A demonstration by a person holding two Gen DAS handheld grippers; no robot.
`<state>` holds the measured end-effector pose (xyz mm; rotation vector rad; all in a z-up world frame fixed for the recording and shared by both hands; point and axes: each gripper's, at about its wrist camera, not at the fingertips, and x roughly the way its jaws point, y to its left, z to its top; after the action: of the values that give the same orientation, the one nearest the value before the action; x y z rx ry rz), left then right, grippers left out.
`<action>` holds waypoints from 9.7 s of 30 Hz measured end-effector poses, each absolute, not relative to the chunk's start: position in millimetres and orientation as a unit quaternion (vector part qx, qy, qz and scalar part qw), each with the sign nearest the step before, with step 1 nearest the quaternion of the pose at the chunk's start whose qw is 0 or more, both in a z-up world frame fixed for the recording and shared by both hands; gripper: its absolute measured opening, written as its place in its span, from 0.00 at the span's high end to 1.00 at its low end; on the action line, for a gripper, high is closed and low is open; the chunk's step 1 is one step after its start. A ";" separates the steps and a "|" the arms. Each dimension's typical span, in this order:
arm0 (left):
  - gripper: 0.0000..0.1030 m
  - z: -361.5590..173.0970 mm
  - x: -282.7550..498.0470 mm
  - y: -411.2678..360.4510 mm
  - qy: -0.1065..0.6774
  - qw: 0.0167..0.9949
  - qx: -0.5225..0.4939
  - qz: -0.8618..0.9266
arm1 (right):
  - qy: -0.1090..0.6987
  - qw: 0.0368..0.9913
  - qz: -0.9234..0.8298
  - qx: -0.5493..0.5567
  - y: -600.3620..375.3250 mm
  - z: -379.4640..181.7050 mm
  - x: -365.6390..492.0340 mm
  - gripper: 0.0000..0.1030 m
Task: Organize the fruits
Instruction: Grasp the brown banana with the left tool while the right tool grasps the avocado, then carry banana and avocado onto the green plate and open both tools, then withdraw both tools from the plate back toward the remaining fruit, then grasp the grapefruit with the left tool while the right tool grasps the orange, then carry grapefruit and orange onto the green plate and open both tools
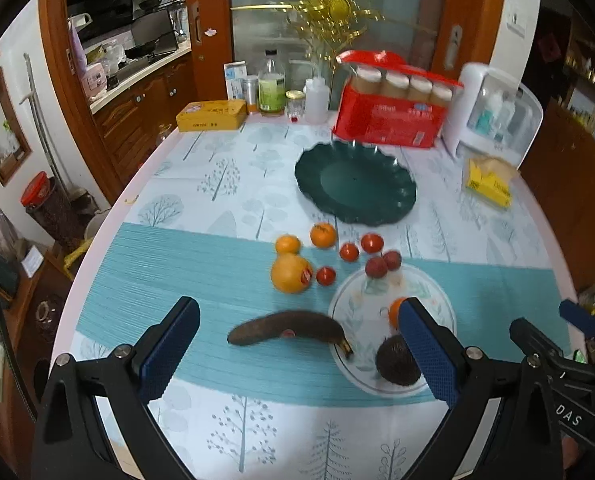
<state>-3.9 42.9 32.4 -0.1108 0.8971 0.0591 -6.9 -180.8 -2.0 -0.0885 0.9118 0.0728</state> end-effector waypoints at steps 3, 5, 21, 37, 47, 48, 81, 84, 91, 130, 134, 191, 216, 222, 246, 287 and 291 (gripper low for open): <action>0.04 39.4 -2.9 62.9 0.414 0.909 -0.054 0.011 | 0.438 0.898 0.026 -0.033 -179.6 0.8 -4.0 0.18; 0.04 42.0 -0.4 74.5 0.409 0.911 -0.041 0.003 | 0.437 0.899 0.020 -0.028 -177.9 2.9 -0.9 0.20; 0.04 -59.0 44.3 113.3 0.494 0.857 0.038 -0.142 | 0.524 0.849 0.059 -0.003 -146.8 -81.4 17.4 0.22; 0.26 -143.4 81.7 50.4 0.535 0.789 0.168 -0.250 | 0.552 0.827 0.105 -0.005 -135.4 -152.0 34.3 0.22; 0.48 -162.1 79.8 33.0 0.544 0.762 0.222 -0.273 | 0.552 0.822 0.140 0.016 -135.4 -163.5 32.8 0.38; 0.48 -162.1 79.7 33.0 0.544 0.762 0.221 -0.272 | 0.551 0.823 0.141 0.018 -135.9 -163.6 32.8 0.38; 0.63 56.9 134.6 45.8 0.469 0.868 0.055 -0.153 | 0.448 0.884 0.134 0.010 -160.9 43.6 115.3 0.40; 0.63 64.3 175.2 37.0 0.460 0.876 0.054 -0.136 | 0.436 0.892 0.116 -0.001 -165.3 59.5 166.2 0.40; 0.63 2.0 265.6 26.3 0.488 0.869 0.028 -0.077 | 0.473 0.875 0.098 0.039 -170.1 10.6 280.1 0.39; 0.13 -103.8 306.1 7.8 0.517 0.853 0.018 -0.059 | 0.507 0.854 0.117 -0.004 -138.7 -110.2 322.8 0.38; 0.13 -89.4 289.6 7.2 0.518 0.853 0.032 -0.058 | 0.502 0.857 0.115 -0.007 -136.0 -97.7 310.9 0.38; 0.21 -160.2 134.0 67.1 0.539 0.840 -0.035 -0.044 | 0.497 0.865 0.065 -0.023 -142.1 -157.6 85.8 0.38; 0.51 -168.6 132.1 59.8 0.540 0.839 -0.039 -0.060 | 0.509 0.858 0.066 -0.021 -131.9 -179.1 93.4 0.55; 0.52 -163.0 119.8 59.3 0.543 0.837 -0.038 -0.058 | 0.511 0.856 0.071 -0.024 -130.1 -177.2 87.9 0.56; 0.52 1.7 55.0 42.8 0.492 0.860 -0.019 -0.135 | 0.443 0.887 0.130 -0.002 -117.2 -26.7 31.9 0.56; 0.52 -22.9 332.1 16.0 0.484 0.869 0.061 -0.086 | 0.474 0.876 0.082 0.009 -141.4 -27.7 335.6 0.56; 0.52 -65.5 350.5 14.5 0.507 0.857 0.050 -0.078 | 0.492 0.867 0.075 0.027 -146.0 -71.8 356.1 0.56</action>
<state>350.5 14.5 -65.5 0.1059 1.0651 -0.1631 356.1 -146.0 -71.8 0.0568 1.0293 0.1574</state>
